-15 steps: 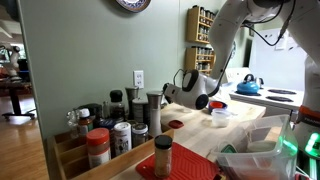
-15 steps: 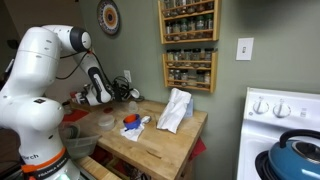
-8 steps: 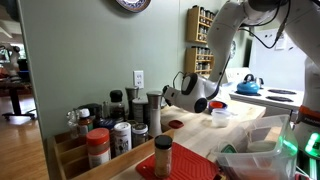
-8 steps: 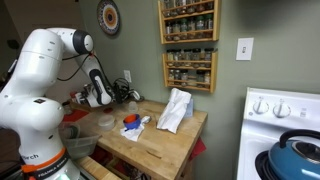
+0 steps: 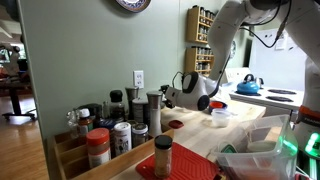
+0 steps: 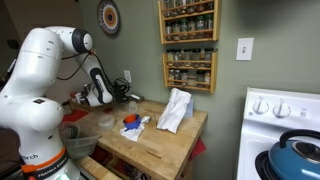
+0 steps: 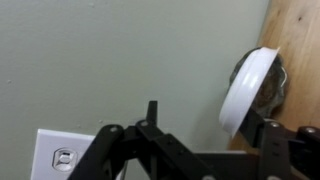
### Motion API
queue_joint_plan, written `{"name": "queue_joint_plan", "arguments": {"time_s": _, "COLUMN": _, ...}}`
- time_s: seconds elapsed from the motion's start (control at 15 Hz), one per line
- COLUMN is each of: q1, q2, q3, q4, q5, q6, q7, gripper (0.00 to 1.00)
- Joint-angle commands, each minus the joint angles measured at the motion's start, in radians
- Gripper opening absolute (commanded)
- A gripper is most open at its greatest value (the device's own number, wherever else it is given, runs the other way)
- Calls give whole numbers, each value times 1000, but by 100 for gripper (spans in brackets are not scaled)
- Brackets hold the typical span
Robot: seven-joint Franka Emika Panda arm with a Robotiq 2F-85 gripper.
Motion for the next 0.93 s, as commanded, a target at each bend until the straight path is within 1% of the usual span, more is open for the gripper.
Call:
{"name": "queue_joint_plan", "arguments": {"time_s": 0.0, "q1": -48, "q2": -70, "q3": 26, "q4": -40, "q5": 2, "q6": 140, "q7": -50, "gripper": 100}}
{"name": "queue_joint_plan", "arguments": {"time_s": 0.2, "q1": -76, "q2": -121, "q3": 40, "q4": -33, "q5": 74, "q6": 258, "q7": -79, "gripper": 100}}
{"name": "queue_joint_plan", "arguments": {"time_s": 0.33, "q1": -97, "q2": -164, "q3": 48, "q4": -24, "q5": 138, "q6": 368, "q7": -98, "gripper": 100}}
{"name": "queue_joint_plan", "arguments": {"time_s": 0.47, "q1": -115, "q2": -198, "q3": 48, "q4": -9, "q5": 254, "q6": 487, "q7": -146, "gripper": 100}}
{"name": "queue_joint_plan", "arguments": {"time_s": 0.53, "q1": -117, "q2": -209, "q3": 41, "q4": -5, "q5": 328, "q6": 530, "q7": -201, "gripper": 100}}
{"name": "queue_joint_plan", "arguments": {"time_s": 0.67, "q1": -119, "q2": -221, "q3": 28, "q4": -3, "q5": 495, "q6": 575, "q7": -323, "gripper": 100}}
{"name": "queue_joint_plan", "arguments": {"time_s": 0.73, "q1": -107, "q2": -223, "q3": 22, "q4": -7, "q5": 573, "q6": 524, "q7": -374, "gripper": 100}}
{"name": "queue_joint_plan", "arguments": {"time_s": 0.8, "q1": -102, "q2": -213, "q3": 20, "q4": 8, "q5": 458, "q6": 537, "q7": -284, "gripper": 100}}
{"name": "queue_joint_plan", "arguments": {"time_s": 0.87, "q1": -100, "q2": -217, "q3": 16, "q4": 8, "q5": 512, "q6": 536, "q7": -327, "gripper": 100}}
